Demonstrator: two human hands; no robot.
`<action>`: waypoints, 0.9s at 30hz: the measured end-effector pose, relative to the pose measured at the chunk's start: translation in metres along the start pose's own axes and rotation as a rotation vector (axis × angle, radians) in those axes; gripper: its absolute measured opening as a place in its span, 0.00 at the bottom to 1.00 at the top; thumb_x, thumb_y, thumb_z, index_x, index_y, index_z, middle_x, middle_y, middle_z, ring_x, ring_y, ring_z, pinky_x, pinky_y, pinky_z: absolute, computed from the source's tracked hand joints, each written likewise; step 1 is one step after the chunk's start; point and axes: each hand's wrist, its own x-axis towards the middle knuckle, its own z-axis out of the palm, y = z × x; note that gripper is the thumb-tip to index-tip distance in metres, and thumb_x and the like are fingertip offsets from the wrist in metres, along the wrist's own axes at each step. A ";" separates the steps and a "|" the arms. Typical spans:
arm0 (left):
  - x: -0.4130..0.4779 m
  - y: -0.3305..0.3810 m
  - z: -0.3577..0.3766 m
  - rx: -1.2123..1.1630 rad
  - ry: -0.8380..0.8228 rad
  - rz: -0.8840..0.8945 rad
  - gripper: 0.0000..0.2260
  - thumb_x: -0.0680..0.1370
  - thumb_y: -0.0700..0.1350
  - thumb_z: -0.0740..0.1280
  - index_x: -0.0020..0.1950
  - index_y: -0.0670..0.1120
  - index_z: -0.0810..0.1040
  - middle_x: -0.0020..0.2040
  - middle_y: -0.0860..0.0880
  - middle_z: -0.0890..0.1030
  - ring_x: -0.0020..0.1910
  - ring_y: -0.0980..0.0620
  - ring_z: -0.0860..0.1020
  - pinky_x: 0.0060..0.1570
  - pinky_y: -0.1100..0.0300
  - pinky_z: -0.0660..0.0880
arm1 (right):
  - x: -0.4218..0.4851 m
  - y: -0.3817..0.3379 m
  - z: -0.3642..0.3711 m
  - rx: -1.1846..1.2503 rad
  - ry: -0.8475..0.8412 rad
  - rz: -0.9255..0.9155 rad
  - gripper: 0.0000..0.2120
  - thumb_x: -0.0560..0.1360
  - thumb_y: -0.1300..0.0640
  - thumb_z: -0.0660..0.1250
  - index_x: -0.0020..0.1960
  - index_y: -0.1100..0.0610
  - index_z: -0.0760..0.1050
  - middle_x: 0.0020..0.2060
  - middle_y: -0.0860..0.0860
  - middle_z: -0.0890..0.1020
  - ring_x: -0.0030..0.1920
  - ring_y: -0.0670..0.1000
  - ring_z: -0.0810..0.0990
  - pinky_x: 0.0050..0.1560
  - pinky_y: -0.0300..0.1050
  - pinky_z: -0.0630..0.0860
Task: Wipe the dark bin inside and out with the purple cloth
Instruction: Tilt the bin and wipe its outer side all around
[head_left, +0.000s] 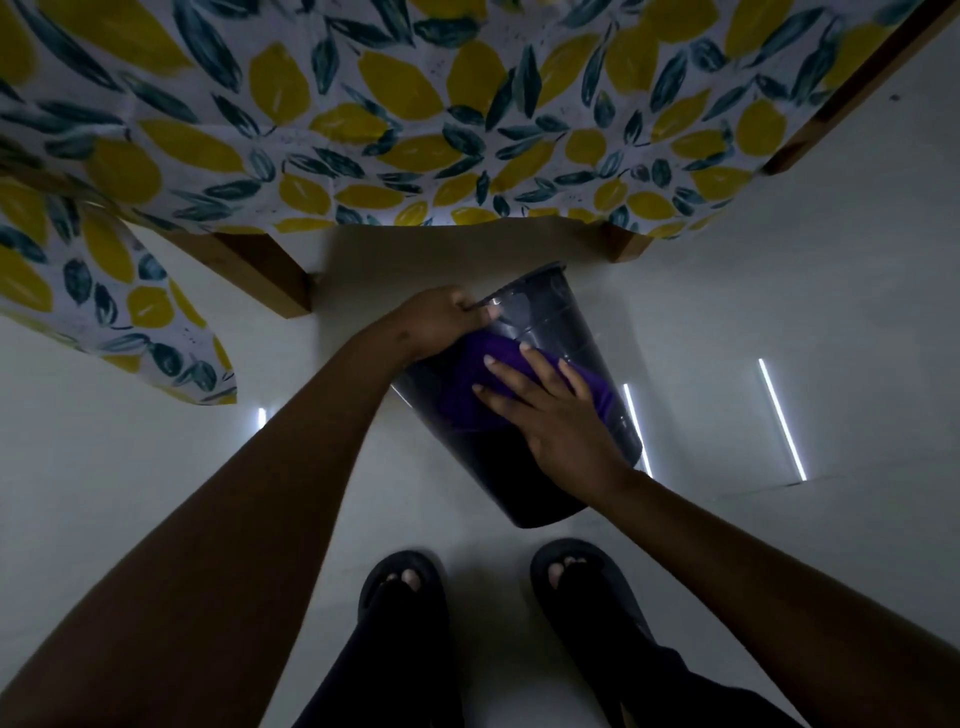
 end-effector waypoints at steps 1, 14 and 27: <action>-0.004 -0.008 -0.004 0.003 -0.018 -0.015 0.22 0.75 0.61 0.65 0.48 0.42 0.79 0.47 0.44 0.82 0.47 0.48 0.79 0.47 0.55 0.74 | 0.001 0.004 -0.003 0.001 -0.007 0.018 0.32 0.75 0.61 0.61 0.74 0.41 0.59 0.77 0.42 0.56 0.78 0.53 0.49 0.73 0.59 0.53; -0.002 -0.006 0.016 -0.016 0.028 0.080 0.13 0.81 0.52 0.60 0.48 0.44 0.77 0.44 0.47 0.78 0.44 0.51 0.75 0.42 0.61 0.67 | -0.043 0.019 0.011 -0.228 -0.151 -0.339 0.39 0.65 0.59 0.73 0.72 0.43 0.64 0.76 0.45 0.61 0.77 0.55 0.48 0.70 0.64 0.55; 0.004 0.011 0.034 -0.064 0.132 0.118 0.16 0.81 0.53 0.56 0.50 0.43 0.77 0.48 0.45 0.80 0.48 0.49 0.77 0.47 0.59 0.68 | 0.014 0.068 -0.026 0.622 0.194 0.678 0.24 0.82 0.56 0.56 0.77 0.53 0.57 0.76 0.51 0.62 0.75 0.51 0.61 0.72 0.42 0.57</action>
